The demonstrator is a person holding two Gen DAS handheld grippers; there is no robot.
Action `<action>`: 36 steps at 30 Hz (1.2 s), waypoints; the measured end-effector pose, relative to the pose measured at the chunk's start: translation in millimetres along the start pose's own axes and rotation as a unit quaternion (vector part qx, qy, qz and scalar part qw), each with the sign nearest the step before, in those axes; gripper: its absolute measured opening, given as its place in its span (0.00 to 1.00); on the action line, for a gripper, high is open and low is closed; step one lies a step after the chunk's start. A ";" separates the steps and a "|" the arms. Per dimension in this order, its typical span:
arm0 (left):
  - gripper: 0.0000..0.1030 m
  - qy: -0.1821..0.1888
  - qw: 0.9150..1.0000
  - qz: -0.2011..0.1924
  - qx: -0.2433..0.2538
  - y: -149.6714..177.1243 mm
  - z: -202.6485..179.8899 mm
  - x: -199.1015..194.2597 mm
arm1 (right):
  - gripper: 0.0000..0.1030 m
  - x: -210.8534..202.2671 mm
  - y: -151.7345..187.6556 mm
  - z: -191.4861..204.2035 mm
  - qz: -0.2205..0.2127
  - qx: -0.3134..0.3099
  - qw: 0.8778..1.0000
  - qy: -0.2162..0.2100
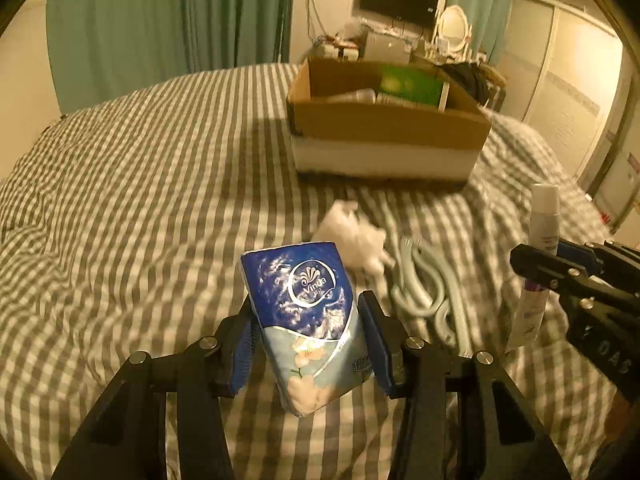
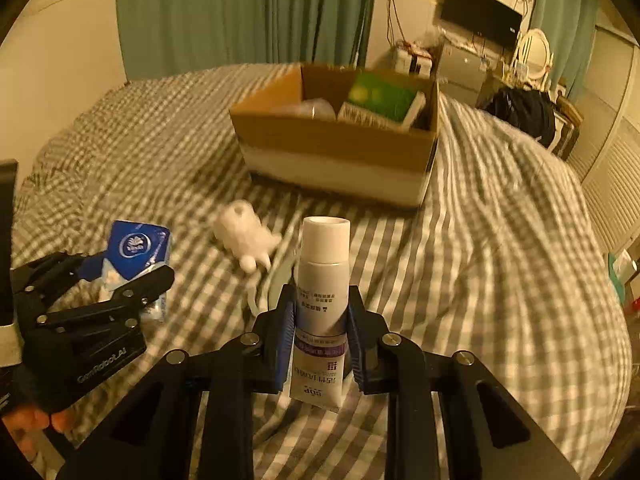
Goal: Organize objects
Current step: 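Grasp the blue tissue pack with the left gripper while the right grasps the spray bottle, then drop the tissue pack and spray bottle into the box, opening both grippers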
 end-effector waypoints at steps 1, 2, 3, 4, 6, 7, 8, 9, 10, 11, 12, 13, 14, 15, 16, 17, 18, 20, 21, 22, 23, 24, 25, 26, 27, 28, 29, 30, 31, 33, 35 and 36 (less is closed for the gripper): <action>0.48 0.003 1.000 -0.005 -0.001 -5.6 2.5 -3.2 | 0.23 -5.6 -6.5 -1.5 -0.008 0.000 1.000 -0.002; 0.48 0.006 1.000 -0.012 -0.001 -13.0 3.8 -6.6 | 0.23 -11.3 -14.8 -1.3 -0.017 -0.001 1.000 -0.005; 0.48 0.009 1.000 -0.022 0.000 -24.8 7.7 -10.6 | 0.23 -17.7 -26.6 -2.1 -0.027 0.000 1.000 -0.010; 0.48 0.009 1.000 -0.029 0.000 -31.4 8.5 -14.7 | 0.23 -21.6 -35.0 -2.6 -0.034 0.002 0.999 -0.014; 0.48 0.005 0.999 -0.045 0.012 -51.6 11.3 -22.2 | 0.23 -27.8 -57.0 -4.2 -0.049 0.002 0.999 -0.018; 0.48 0.004 0.998 -0.055 0.022 -64.7 10.5 -26.6 | 0.23 -29.3 -66.0 -4.8 -0.054 0.001 0.998 -0.019; 0.48 0.008 0.998 -0.062 0.030 -75.6 8.1 -29.7 | 0.23 -30.6 -76.2 -5.4 -0.060 0.001 0.998 -0.020; 0.48 0.012 0.997 -0.069 0.035 -85.1 6.0 -31.8 | 0.23 -31.0 -89.6 -6.3 -0.067 0.000 0.998 -0.021; 0.48 0.015 0.996 -0.078 0.040 -98.4 4.2 -34.1 | 0.23 -30.8 -99.1 -6.6 -0.072 0.000 0.997 -0.022; 0.48 0.016 0.995 -0.084 0.044 -110.0 3.3 -35.0 | 0.23 -30.1 -109.0 -7.3 -0.077 0.000 0.997 -0.022; 0.48 0.015 0.995 -0.088 0.048 -120.8 2.6 -35.1 | 0.23 -28.7 -122.0 -8.8 -0.084 -0.002 0.996 -0.022; 0.48 0.014 0.994 -0.094 0.053 -135.2 2.0 -33.9 | 0.23 -27.3 -131.9 -10.3 -0.090 -0.002 0.996 -0.021; 0.48 0.013 0.993 -0.099 0.057 -145.7 1.2 -32.5 | 0.23 -25.2 -141.4 -11.9 -0.095 -0.002 0.995 -0.021; 0.48 0.010 0.993 -0.104 0.061 -156.1 0.7 -30.3 | 0.23 -21.5 -153.2 -15.0 -0.100 0.000 0.995 -0.022; 0.48 0.010 0.992 -0.109 0.064 -169.3 0.9 -26.8 | 0.23 -18.7 -161.5 -17.0 -0.102 0.001 0.994 -0.023; 0.48 0.011 0.991 -0.113 0.064 -178.7 0.4 -22.9 | 0.23 -15.1 -169.3 -19.4 -0.103 0.002 0.994 -0.024; 0.48 0.015 0.991 -0.117 0.064 -190.8 0.0 -16.6 | 0.23 -9.2 -179.2 -22.8 -0.105 0.004 0.994 -0.023; 0.48 0.016 0.991 -0.118 0.065 -202.3 1.1 -3.5 | 0.23 8.2 -197.6 -28.9 -0.106 0.000 0.994 -0.016; 0.48 0.013 0.991 -0.116 0.068 -207.9 1.2 5.3 | 0.23 14.5 -204.2 -32.1 -0.105 -0.001 0.994 -0.013; 0.48 0.009 0.991 -0.111 0.073 -212.4 0.1 16.4 | 0.23 23.0 -209.6 -34.5 -0.102 -0.001 0.995 -0.012; 0.48 0.007 0.991 -0.105 0.079 -216.1 -1.0 27.7 | 0.23 31.5 -214.7 -37.4 -0.099 -0.001 0.995 -0.011; 0.48 0.006 0.991 -0.102 0.082 -218.4 -1.6 38.0 | 0.23 43.9 -219.0 -40.7 -0.093 0.000 0.996 -0.010; 0.48 0.009 0.992 -0.096 0.083 -220.4 -2.6 51.9 | 0.23 54.0 -221.3 -43.4 -0.086 -0.001 0.996 -0.009; 0.48 0.011 0.992 -0.090 0.083 -220.8 -3.1 62.4 | 0.23 65.3 -222.2 -45.6 -0.078 -0.002 0.997 -0.008; 0.48 0.014 0.993 -0.082 0.082 -219.9 -3.3 73.6 | 0.23 78.0 -219.8 -48.2 -0.068 -0.001 0.998 -0.005; 0.48 0.020 0.994 -0.071 0.083 -217.2 -5.1 87.4 | 0.23 86.6 -216.5 -50.9 -0.060 0.002 0.998 -0.004; 0.48 0.024 0.994 -0.066 0.084 -214.3 -7.0 94.2 | 0.23 94.2 -212.1 -52.5 -0.054 0.004 0.999 -0.005; 0.48 0.026 0.994 -0.062 0.085 -212.0 -8.4 102.0 | 0.23 101.8 -207.4 -53.8 -0.048 0.006 0.999 -0.007; 0.48 0.026 0.994 -0.060 0.087 -209.0 -9.2 108.8 | 0.23 108.4 -203.1 -56.2 -0.044 0.009 0.999 -0.009; 0.48 0.027 0.993 -0.070 0.089 -207.9 -10.2 114.4 | 0.23 117.6 -197.7 -60.4 -0.034 0.016 0.999 -0.011; 0.48 0.030 0.993 -0.076 0.084 -210.3 -9.7 115.7 | 0.24 120.9 -196.2 -63.0 -0.030 0.023 0.999 -0.013; 0.49 0.032 0.993 -0.074 0.083 -210.7 -10.0 116.7 | 0.24 120.2 -197.0 -63.7 -0.031 0.025 0.999 -0.014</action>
Point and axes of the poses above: each gripper's, at about its wrist camera, not at the fingertips, and x roughly the way its jaws point, z to its left, y to its underside, the point moved 8 cm from there along x, roughly the way its jaws point, and after that the axes turned 12 degrees about x, right-handed, at the moved point
